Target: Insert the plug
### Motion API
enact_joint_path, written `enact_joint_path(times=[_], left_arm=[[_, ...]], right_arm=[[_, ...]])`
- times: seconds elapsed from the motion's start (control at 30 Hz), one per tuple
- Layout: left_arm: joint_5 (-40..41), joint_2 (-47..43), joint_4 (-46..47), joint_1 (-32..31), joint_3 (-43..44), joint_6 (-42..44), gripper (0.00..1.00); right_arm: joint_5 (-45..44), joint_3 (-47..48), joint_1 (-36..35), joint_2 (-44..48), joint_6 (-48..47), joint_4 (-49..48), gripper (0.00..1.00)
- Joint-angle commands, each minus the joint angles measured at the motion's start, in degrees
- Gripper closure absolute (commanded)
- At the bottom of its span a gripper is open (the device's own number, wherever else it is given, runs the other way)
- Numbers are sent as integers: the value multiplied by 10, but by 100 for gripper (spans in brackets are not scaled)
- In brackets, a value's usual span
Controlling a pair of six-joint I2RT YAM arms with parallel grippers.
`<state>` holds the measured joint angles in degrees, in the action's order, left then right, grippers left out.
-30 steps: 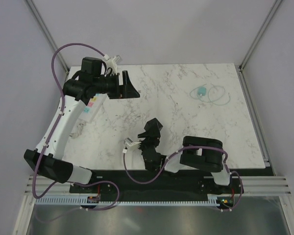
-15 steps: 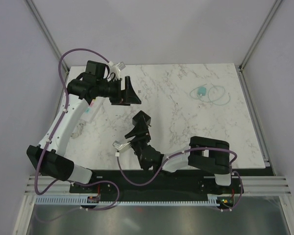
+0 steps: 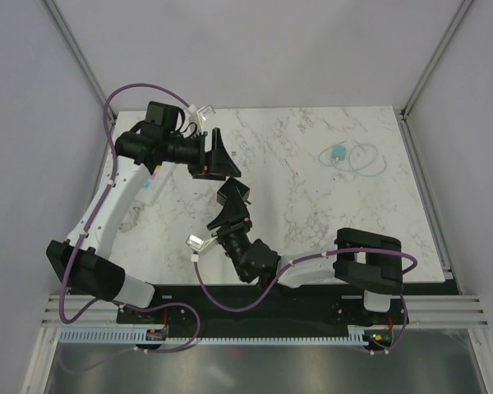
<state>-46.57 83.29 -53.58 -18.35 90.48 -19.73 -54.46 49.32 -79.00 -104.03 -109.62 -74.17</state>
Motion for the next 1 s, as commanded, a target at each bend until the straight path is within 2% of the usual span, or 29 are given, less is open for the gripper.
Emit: enact_joint_path(times=[0.0, 0.33, 0.43, 0.6, 0.67, 0.9, 0.93, 0.97], left_arm=[[-45, 8, 3, 6, -2, -36, 16], [-96, 17, 5, 9, -28, -106, 19], [-123, 15, 26, 9, -50, -139, 25], [-161, 4, 81, 9, -98, -188, 28], [-163, 3, 89, 10, -109, -197, 34], [-202, -11, 205, 12, -169, -292, 56], [-207, -13, 211, 12, -170, -296, 67], [-211, -15, 218, 12, -172, -301, 73]], right_arm=[[23, 10, -3, 37, -9, -265, 84], [25, 13, 16, 44, -9, -265, 84], [27, 12, 17, 41, -8, -264, 84], [25, 11, 21, 38, -5, -265, 84], [25, 11, 21, 39, -4, -265, 83], [24, 2, 25, 42, 9, -264, 82], [24, 1, 26, 41, 13, -264, 82], [24, 1, 27, 40, 16, -264, 78]])
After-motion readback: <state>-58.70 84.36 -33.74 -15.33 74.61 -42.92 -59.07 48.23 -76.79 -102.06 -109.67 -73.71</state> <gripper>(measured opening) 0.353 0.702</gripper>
